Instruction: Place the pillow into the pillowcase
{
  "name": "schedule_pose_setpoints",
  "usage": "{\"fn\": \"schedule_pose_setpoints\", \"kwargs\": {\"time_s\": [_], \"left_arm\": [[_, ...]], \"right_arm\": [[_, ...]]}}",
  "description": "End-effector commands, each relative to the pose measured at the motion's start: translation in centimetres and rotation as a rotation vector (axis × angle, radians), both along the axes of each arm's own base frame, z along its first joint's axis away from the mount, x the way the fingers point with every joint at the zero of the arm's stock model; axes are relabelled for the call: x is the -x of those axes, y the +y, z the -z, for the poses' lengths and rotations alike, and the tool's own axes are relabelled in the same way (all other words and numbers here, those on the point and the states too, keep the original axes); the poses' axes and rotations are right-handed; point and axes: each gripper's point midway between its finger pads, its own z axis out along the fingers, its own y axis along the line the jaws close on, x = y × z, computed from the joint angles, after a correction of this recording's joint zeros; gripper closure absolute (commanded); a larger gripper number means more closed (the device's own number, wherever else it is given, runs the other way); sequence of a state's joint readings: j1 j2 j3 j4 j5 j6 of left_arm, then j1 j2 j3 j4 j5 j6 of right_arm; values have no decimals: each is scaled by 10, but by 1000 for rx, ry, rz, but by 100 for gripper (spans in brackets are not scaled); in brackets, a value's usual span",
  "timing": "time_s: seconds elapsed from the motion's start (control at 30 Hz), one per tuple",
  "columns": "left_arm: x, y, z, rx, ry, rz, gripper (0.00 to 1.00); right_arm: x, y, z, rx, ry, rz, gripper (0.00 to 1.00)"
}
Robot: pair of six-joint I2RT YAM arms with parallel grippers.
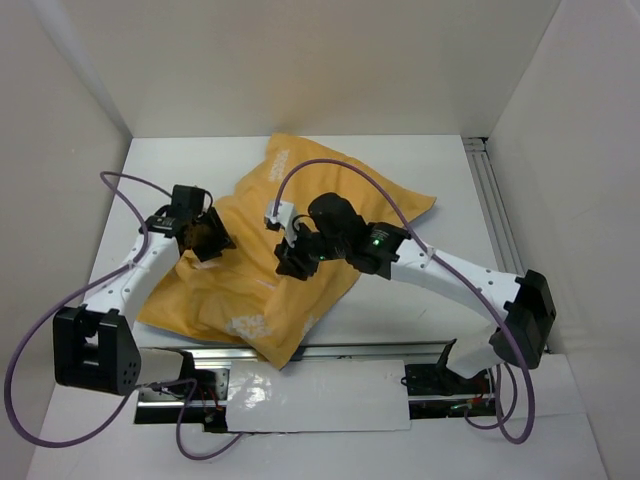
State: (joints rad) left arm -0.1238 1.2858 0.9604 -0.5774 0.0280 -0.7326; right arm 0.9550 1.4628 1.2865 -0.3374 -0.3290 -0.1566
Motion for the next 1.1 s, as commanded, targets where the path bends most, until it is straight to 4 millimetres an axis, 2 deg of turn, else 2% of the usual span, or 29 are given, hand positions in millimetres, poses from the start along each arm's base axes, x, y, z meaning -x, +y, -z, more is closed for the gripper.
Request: {"fn": "schedule_pose_setpoints", "kwargs": {"time_s": [0.0,0.03,0.07,0.1,0.17,0.2,0.23,0.3,0.33,0.37,0.4,0.43,0.47,0.53,0.57,0.6,0.67,0.7,0.77,0.8,0.83,0.9,0.93,1.0,1.03,1.07], "left_arm": [[-21,22,-28,-67,-76,-80,46],[-22,27,-31,-71,-75,-110,45],[-23,40,-33,-83,-73,-150,42],[-21,48,-34,-76,-54,-207,41],[-14,82,-29,-113,-2,-350,45],[-13,90,-29,-115,12,-377,50],[-7,96,-27,-104,38,-406,57],[-8,109,-28,-78,42,-448,65],[-8,109,-26,-64,42,-438,61],[-10,111,-27,-62,33,-430,52],[-9,113,-20,-59,49,-421,34],[-7,111,-12,-58,72,-407,11],[-8,111,-13,-53,63,-386,0],[-9,112,-2,-53,86,-362,0],[-6,112,8,-59,104,-351,0],[-6,112,11,-59,115,-350,0],[-1,118,31,-75,172,-368,0],[4,118,40,-83,204,-371,6],[2,122,51,-81,231,-380,39],[1,122,62,-80,259,-378,61],[2,123,67,-67,279,-382,100],[-8,126,68,-67,271,-383,100],[-13,129,70,-83,269,-380,100],[-33,136,60,-99,215,-379,100],[-40,143,62,-107,212,-393,100],[-56,148,52,-117,169,-380,100]], "right_arm": [[27,-7,-9,-6,-36,-108,53],[21,-10,-8,13,-45,-75,44],[18,-17,-1,52,-41,-44,24],[6,-20,-5,60,-53,38,21],[-6,-27,-6,68,-78,123,16],[-17,-28,-12,50,-98,185,11],[-33,-38,-14,50,-113,315,8],[-52,-49,-20,40,-136,442,2],[-63,-56,-13,63,-141,525,0],[-72,-61,-15,68,-138,575,0],[-81,-66,-6,94,-124,622,0],[-86,-72,-2,102,-94,673,0],[-99,-86,-2,96,-89,747,0],[-116,-101,5,72,-40,847,0],[-132,-120,15,46,32,946,0],[-140,-130,19,24,75,996,0],[-154,-154,34,-11,155,1083,0],[-158,-161,37,-20,170,1102,0],[-171,-167,46,-36,177,1123,0],[-180,-180,52,-36,178,1158,0],[-187,-185,65,-22,199,1187,0],[-210,-213,68,-25,210,1291,0],[-217,-222,84,12,231,1320,0],[-235,-250,88,8,254,1394,0],[-239,-260,104,38,274,1418,0],[-245,-276,105,36,288,1462,0]]}}
